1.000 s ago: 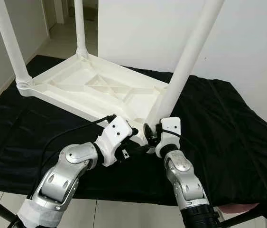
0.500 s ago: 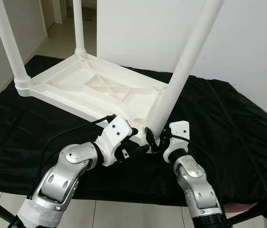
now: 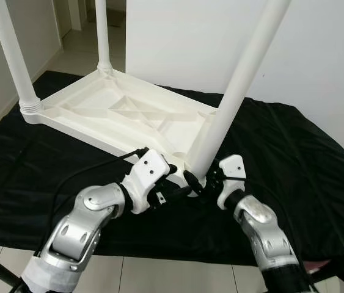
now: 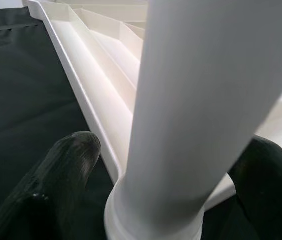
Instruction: Building children table
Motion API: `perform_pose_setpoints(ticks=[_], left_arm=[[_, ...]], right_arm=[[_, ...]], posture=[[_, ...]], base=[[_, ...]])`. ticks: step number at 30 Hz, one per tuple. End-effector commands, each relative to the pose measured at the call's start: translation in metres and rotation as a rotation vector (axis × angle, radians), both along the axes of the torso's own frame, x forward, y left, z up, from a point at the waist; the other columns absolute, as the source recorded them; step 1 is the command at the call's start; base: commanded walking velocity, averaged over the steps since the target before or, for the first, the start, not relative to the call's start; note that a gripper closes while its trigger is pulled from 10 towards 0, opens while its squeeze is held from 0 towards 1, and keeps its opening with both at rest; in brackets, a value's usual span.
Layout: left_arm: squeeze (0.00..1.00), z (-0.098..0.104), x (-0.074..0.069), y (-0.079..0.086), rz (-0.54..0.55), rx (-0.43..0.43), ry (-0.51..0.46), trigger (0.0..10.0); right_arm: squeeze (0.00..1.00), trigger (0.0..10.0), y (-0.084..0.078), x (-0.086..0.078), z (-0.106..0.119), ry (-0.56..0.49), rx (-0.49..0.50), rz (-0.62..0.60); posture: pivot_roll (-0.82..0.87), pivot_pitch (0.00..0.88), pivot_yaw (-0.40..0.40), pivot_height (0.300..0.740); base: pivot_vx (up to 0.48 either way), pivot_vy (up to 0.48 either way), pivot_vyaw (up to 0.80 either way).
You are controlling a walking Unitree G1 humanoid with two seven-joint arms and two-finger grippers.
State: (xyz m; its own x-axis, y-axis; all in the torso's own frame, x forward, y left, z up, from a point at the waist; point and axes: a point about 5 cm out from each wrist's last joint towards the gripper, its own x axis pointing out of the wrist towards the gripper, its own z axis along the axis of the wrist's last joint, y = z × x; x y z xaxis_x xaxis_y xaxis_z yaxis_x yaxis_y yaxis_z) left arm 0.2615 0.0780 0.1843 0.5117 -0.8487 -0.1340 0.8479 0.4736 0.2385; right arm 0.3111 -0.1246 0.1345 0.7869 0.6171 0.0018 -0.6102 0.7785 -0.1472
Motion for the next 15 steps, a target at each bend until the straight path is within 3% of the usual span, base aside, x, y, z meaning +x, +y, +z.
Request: perform_pose_setpoints(ticks=[1,7,8,11,12,15], left_arm=[[0.00,0.003,0.003,-0.002,0.032,0.000,-0.026,10.0],[0.00,0.004,0.003,-0.002,0.035,-0.001,-0.031,10.0],[0.00,0.004,0.002,-0.001,0.038,-0.001,-0.031,10.0],[0.00,0.004,0.002,-0.001,0.040,-0.001,-0.031,10.0],[0.00,0.004,0.001,0.000,0.047,0.000,-0.032,10.0],[0.00,0.004,0.001,0.000,0.050,0.000,-0.032,10.0]], right_arm=[[0.00,10.0,0.001,0.010,-0.003,0.013,-0.030,0.065],[0.00,10.0,0.007,0.024,-0.004,0.019,-0.095,0.121],[0.00,3.2,0.008,0.027,-0.005,0.031,-0.106,0.128],[0.00,3.2,0.008,0.029,-0.007,0.040,-0.114,0.133],[0.00,0.0,0.007,0.030,-0.008,0.055,-0.120,0.147],[0.00,0.0,0.007,0.030,-0.009,0.062,-0.117,0.152]], posture=[[0.04,0.000,-0.121,0.740],[0.05,0.000,-0.125,0.740],[0.05,0.000,-0.127,0.740],[0.06,0.000,-0.129,0.740],[0.06,0.000,-0.138,0.740],[0.06,0.000,-0.138,0.740]], base=[[0.000,0.000,0.00],[0.000,0.000,0.00],[0.000,0.000,0.00],[0.000,0.000,0.00],[0.000,0.000,0.00],[0.000,0.000,0.00]])
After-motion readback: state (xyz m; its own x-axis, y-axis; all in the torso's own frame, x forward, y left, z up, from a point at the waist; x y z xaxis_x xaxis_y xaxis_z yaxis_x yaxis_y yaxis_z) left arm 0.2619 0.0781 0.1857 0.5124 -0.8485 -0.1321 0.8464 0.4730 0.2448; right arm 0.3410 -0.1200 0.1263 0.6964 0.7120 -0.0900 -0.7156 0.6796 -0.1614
